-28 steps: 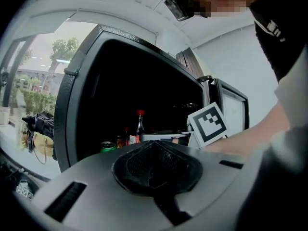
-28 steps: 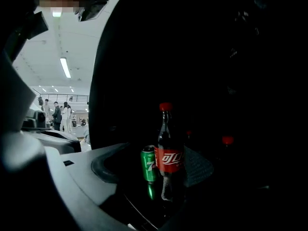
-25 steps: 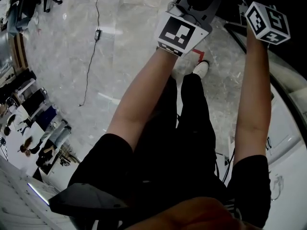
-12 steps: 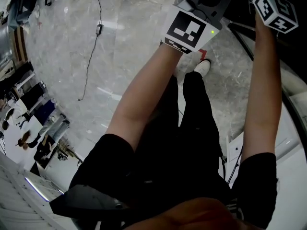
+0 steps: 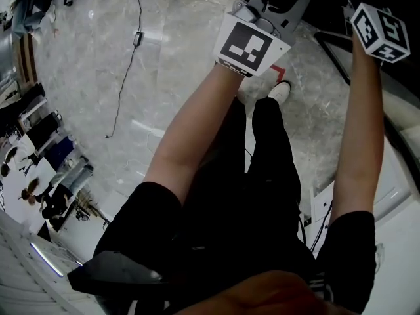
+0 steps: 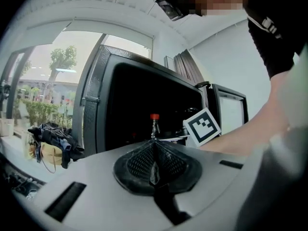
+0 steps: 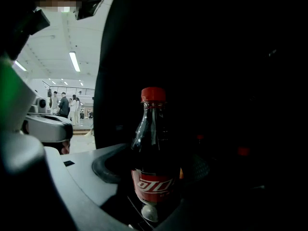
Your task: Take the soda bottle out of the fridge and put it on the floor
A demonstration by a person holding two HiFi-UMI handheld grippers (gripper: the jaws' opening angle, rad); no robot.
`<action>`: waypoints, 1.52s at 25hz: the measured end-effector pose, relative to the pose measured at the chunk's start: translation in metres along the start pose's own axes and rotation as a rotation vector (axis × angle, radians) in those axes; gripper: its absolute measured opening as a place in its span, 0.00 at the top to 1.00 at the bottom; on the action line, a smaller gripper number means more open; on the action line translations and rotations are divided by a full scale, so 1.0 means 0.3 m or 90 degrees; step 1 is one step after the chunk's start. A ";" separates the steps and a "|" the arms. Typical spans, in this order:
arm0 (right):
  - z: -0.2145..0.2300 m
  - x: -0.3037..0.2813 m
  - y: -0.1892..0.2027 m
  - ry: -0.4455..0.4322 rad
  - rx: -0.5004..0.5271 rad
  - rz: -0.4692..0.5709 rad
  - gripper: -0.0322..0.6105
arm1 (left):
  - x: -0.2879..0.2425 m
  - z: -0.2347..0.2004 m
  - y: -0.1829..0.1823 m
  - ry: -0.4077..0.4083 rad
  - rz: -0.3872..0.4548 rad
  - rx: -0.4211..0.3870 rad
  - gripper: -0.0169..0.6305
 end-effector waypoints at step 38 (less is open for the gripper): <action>-0.909 0.267 1.896 -0.190 -0.065 -0.288 0.46 | 0.626 0.008 1.551 -0.009 -0.240 0.131 0.97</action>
Point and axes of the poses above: the fingertips, and each gripper's own axes: x backward along the fingers, z to its right, y out of its underside, the point moved 6 cm from there along x, backward along the fingers, and after that the axes turned 2 degrees about z, right-handed, at the moved point
